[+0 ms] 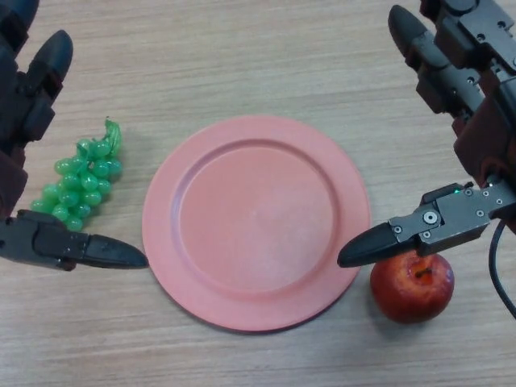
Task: Pick up the green grapes and place it on the plate
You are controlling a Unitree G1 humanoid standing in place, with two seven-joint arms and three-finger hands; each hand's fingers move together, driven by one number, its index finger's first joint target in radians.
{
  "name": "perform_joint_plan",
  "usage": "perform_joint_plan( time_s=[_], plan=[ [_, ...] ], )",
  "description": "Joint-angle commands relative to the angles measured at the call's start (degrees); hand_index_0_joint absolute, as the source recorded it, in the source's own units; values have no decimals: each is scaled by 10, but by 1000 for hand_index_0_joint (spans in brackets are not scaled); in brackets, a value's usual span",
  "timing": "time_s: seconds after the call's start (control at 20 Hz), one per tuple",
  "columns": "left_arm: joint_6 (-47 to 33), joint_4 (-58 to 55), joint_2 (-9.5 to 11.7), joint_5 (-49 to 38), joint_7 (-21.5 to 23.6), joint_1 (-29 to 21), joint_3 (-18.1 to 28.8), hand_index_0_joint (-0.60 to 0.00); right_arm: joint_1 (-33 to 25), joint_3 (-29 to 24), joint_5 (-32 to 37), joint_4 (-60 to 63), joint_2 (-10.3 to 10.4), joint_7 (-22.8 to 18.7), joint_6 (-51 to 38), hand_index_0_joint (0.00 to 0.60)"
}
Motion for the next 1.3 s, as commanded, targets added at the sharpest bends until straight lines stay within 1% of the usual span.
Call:
perform_joint_plan(
  time_s=[0.05,0.1,0.15,0.2,0.25,0.3,0.35,0.4,0.45,0.5,0.55,0.65,0.7,0.75,0.8,0.85,0.95,1.05,1.15,1.3],
  plan=[
    [-115,22,39,40,-2,-29,52,0,-12,-21,-22,-35,-6,-14,-62,0],
    [-130,40,44,53,-4,-34,54,0,-12,-19,-26,-34,-7,-14,-63,0],
    [-165,88,55,76,-4,-48,61,0,-11,-11,-34,-30,-5,-15,-68,0],
    [-180,111,62,83,-3,-53,64,0,-10,-8,-37,-30,-3,-15,-68,0],
    [-209,167,78,97,3,-70,68,0,-11,-4,-40,-34,1,-14,-63,0],
    [-227,193,87,111,8,-77,66,0,-12,-2,-42,-35,2,-13,-61,0],
    [-261,253,105,143,18,-96,56,0,-12,0,-45,-37,4,-11,-61,0],
    [-271,276,112,152,21,-102,52,0,-11,0,-47,-37,4,-10,-63,0],
    [-293,325,123,182,27,-114,39,0,-6,3,-52,-37,4,-8,-69,0],
    [-303,347,127,195,32,-121,32,0,-3,4,-54,-35,6,-7,-73,0],
    [-326,396,135,235,47,-134,18,0,-3,6,-55,-32,9,-7,-76,0],
    [-348,443,139,272,67,-147,4,0,-2,2,-52,-32,12,-6,-75,0],
    [-355,455,142,287,70,-149,-1,0,-1,1,-51,-32,11,-6,-76,0],
    [-381,489,147,333,86,-158,-13,0,4,-4,-47,-30,10,-5,-79,0],
    [-391,501,148,353,95,-161,-18,0,6,-5,-46,-29,9,-4,-80,0],
    [-415,533,152,416,117,-164,-34,0,7,-9,-43,-29,6,-3,-80,0],
    [-434,568,153,479,138,-166,-45,0,5,-11,-43,-29,3,-4,-77,0],
    [-450,605,153,502,150,-172,-49,0,-3,-12,-42,-35,2,-6,-63,0],
    [-460,630,149,526,166,-176,-63,0,-8,-19,-35,-42,1,-5,-53,0],
    [-465,658,145,568,174,-176,-82,0,-5,-19,-28,-37,5,-17,-66,0]
  ],
)
